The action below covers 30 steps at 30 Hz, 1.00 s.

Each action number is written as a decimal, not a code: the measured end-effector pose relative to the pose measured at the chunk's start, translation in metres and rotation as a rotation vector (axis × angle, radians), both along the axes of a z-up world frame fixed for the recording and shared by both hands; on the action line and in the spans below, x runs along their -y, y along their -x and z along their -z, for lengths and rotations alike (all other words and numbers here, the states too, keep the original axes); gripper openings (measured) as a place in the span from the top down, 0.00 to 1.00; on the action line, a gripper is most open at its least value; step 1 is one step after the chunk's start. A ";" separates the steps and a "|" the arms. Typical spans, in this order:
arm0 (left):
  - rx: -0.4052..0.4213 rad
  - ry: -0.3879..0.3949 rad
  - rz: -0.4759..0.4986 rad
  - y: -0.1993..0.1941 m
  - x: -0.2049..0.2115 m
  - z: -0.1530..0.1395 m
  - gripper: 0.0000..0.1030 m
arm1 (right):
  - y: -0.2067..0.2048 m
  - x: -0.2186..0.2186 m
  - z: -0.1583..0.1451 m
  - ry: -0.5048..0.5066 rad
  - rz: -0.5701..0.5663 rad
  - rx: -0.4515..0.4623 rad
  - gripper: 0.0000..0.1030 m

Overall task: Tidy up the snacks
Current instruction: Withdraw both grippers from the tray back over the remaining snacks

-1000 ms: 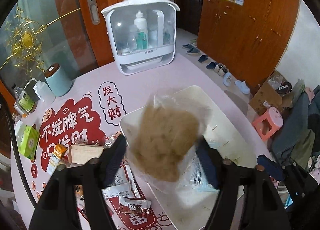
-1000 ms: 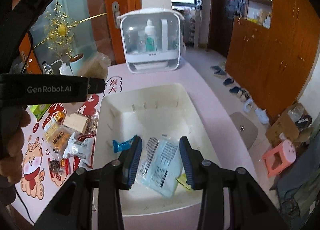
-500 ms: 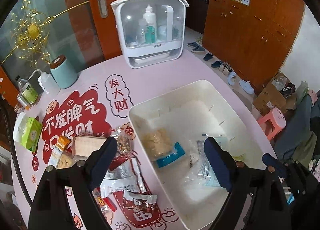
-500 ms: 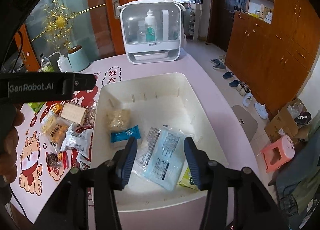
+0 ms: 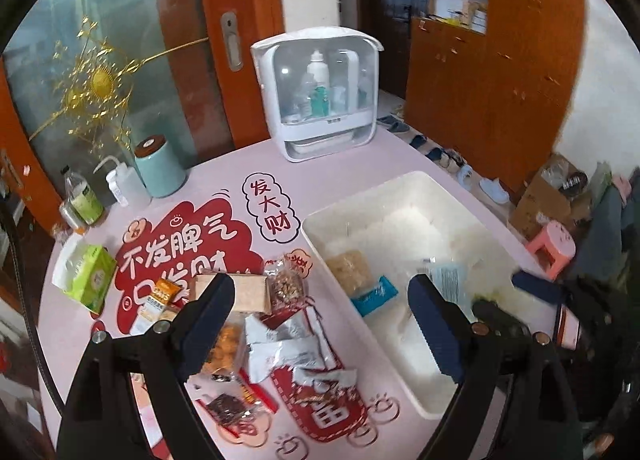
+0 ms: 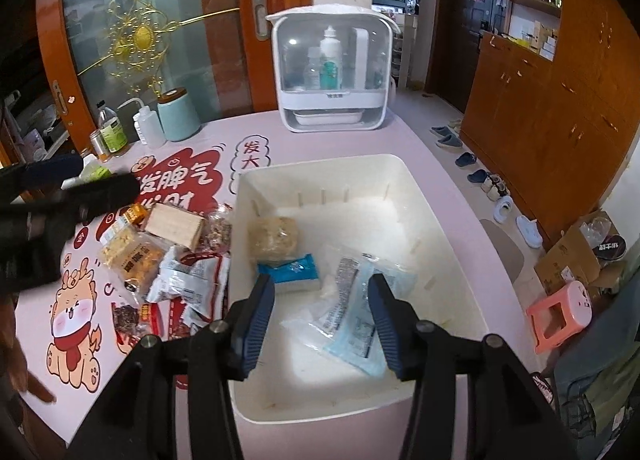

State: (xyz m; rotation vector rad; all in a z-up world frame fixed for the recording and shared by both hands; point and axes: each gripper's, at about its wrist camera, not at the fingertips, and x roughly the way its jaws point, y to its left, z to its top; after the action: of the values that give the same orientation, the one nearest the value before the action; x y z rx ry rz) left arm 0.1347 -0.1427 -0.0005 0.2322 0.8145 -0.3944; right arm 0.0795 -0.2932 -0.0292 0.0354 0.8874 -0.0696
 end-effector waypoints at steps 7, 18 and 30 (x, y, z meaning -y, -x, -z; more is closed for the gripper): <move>-0.057 -0.018 0.030 0.014 -0.025 -0.013 0.15 | 0.000 -0.036 -0.017 0.013 -0.023 0.038 0.52; 0.067 -0.009 -0.047 0.008 -0.119 -0.080 0.14 | -0.009 -0.099 -0.040 0.078 -0.080 0.068 0.52; 0.200 -0.093 -0.170 -0.018 -0.231 -0.119 0.07 | -0.040 -0.153 -0.071 0.058 -0.128 0.116 0.52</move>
State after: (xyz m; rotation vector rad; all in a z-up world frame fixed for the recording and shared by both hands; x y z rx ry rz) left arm 0.1528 0.0879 0.1181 0.2817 0.6507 -0.1708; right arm 0.1199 -0.1406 0.0419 -0.0710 0.7697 0.0264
